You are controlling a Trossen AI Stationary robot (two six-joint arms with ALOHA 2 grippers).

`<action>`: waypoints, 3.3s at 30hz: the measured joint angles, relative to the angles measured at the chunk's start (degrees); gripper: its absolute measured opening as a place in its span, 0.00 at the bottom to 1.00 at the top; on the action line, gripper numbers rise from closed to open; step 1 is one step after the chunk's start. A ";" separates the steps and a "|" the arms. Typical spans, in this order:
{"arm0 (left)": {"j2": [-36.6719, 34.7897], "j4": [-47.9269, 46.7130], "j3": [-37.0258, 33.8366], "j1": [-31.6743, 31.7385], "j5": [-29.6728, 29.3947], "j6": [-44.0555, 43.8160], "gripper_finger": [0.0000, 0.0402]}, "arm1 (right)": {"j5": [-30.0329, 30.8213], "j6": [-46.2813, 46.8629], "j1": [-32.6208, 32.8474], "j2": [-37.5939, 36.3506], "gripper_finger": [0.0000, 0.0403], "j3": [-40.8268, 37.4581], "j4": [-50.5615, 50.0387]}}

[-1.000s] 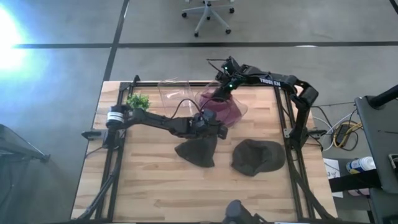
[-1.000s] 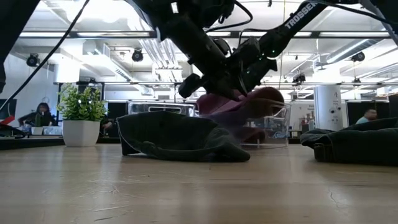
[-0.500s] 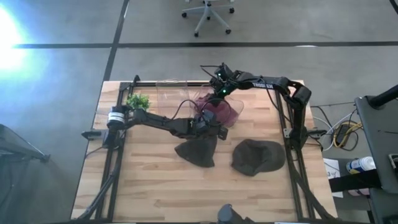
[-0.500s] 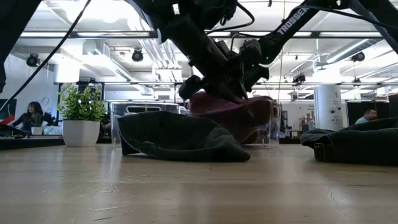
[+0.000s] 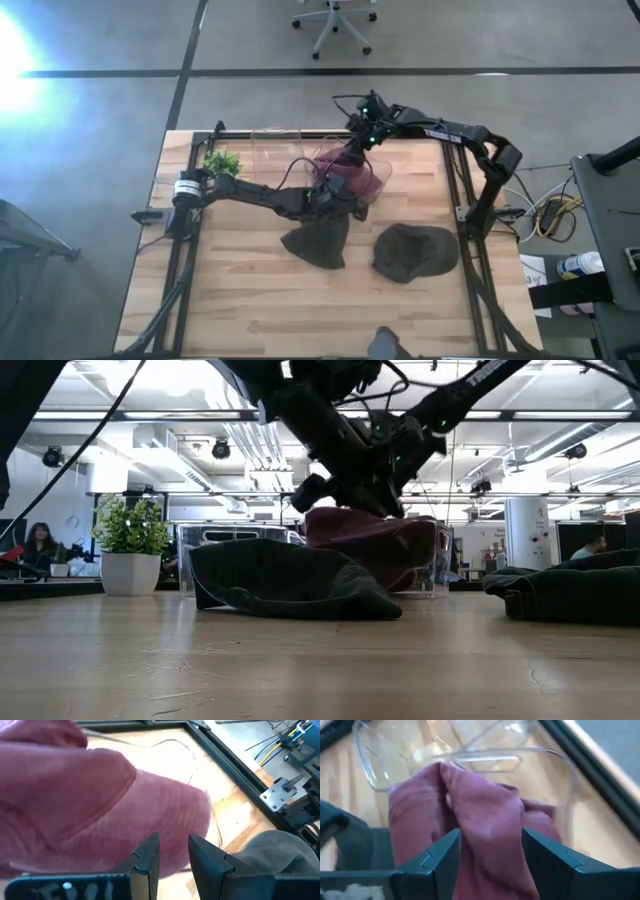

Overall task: Pick & Place hat
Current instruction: Put the red cap into the right transparent bin

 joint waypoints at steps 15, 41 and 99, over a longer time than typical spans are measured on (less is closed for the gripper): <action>-0.07 -10.44 1.37 -2.62 4.02 0.53 0.24 | 10.05 1.44 -7.56 -1.36 0.51 -10.18 -7.03; 6.83 -4.92 7.69 3.07 10.22 9.18 0.24 | 10.12 1.74 -4.31 -5.36 0.51 -16.83 -5.44; 7.77 -5.45 10.10 5.32 9.04 9.67 0.24 | 15.14 6.22 -7.64 -7.98 0.51 -18.95 -5.38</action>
